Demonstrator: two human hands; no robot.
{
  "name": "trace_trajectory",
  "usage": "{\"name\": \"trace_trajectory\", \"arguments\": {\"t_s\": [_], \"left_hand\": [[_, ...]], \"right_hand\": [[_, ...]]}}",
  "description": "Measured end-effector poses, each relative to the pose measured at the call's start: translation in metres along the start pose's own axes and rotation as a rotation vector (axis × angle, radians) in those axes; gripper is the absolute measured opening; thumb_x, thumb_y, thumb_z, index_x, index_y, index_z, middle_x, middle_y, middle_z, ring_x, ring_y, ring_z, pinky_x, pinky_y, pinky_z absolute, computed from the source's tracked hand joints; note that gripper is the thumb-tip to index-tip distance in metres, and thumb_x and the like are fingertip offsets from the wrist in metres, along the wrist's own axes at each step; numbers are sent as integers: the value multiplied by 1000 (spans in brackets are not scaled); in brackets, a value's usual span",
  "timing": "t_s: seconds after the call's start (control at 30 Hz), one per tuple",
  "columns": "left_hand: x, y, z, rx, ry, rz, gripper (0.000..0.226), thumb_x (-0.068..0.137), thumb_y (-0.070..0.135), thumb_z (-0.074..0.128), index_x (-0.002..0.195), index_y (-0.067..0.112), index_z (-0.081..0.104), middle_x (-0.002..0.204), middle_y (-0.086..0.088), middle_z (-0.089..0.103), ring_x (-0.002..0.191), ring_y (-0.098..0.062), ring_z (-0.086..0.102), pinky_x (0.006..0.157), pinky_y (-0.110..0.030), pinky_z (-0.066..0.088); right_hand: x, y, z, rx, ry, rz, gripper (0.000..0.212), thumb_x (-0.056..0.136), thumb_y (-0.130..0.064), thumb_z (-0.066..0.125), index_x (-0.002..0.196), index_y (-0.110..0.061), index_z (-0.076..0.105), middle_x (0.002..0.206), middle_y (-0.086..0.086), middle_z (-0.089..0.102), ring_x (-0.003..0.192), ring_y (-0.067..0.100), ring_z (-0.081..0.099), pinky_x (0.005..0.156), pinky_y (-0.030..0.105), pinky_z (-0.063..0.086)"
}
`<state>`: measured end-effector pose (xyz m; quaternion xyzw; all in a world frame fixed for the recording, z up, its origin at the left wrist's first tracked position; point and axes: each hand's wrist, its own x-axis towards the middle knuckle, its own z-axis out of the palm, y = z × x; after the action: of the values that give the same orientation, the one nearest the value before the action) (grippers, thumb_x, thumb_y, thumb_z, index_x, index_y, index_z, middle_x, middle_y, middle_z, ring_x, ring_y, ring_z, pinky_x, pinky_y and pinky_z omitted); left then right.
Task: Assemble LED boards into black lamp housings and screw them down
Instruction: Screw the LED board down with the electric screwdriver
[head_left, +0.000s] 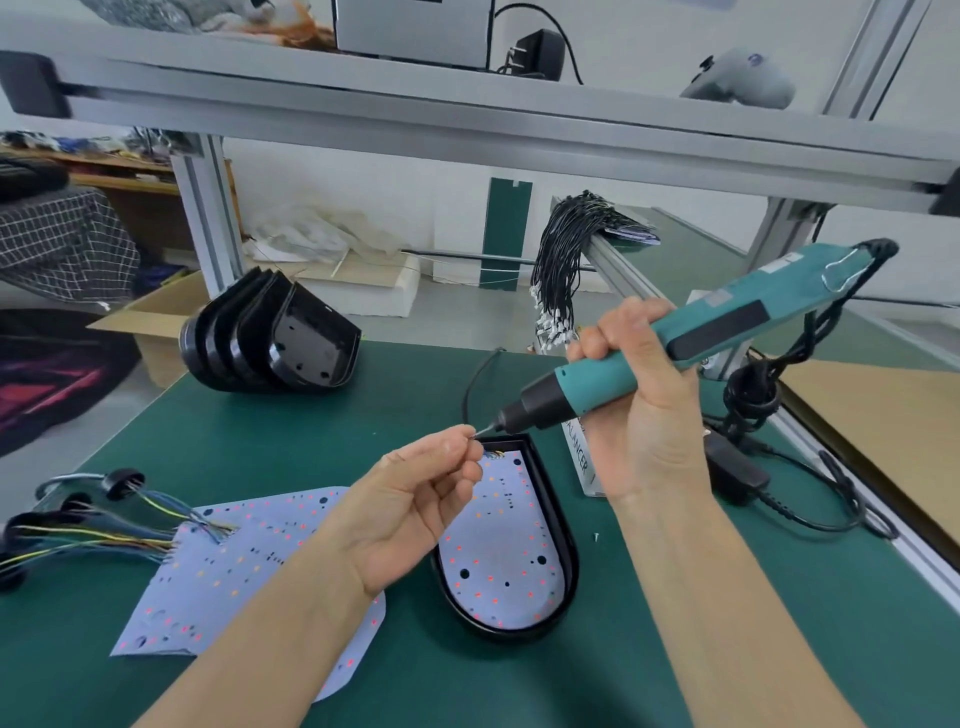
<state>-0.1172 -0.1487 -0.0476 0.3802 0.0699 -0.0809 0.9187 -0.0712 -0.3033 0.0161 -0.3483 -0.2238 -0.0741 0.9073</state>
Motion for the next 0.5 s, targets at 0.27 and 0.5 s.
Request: {"name": "trace_trajectory", "arguments": {"t_s": [0.27,0.5], "left_hand": [[-2,1,2,5,-9,-16,13,67,14,64,64,12,76,63,-1,65,50,-8,60,47,-16,52],[-1,0,0,-9,-30,-12,16,71,12,62,65,12,76,63,-1,65,51,-9,60,48,-16,52]], "right_hand": [[-1,0,3,13,13,2,25,94,-3,52,77,-20,44,63,-7,47,57,10,48,64,23,46],[0,-3,3,30,28,2,28,94,-1,53,76,-21,44,64,-7,45,56,10,49,64,24,46]]}}
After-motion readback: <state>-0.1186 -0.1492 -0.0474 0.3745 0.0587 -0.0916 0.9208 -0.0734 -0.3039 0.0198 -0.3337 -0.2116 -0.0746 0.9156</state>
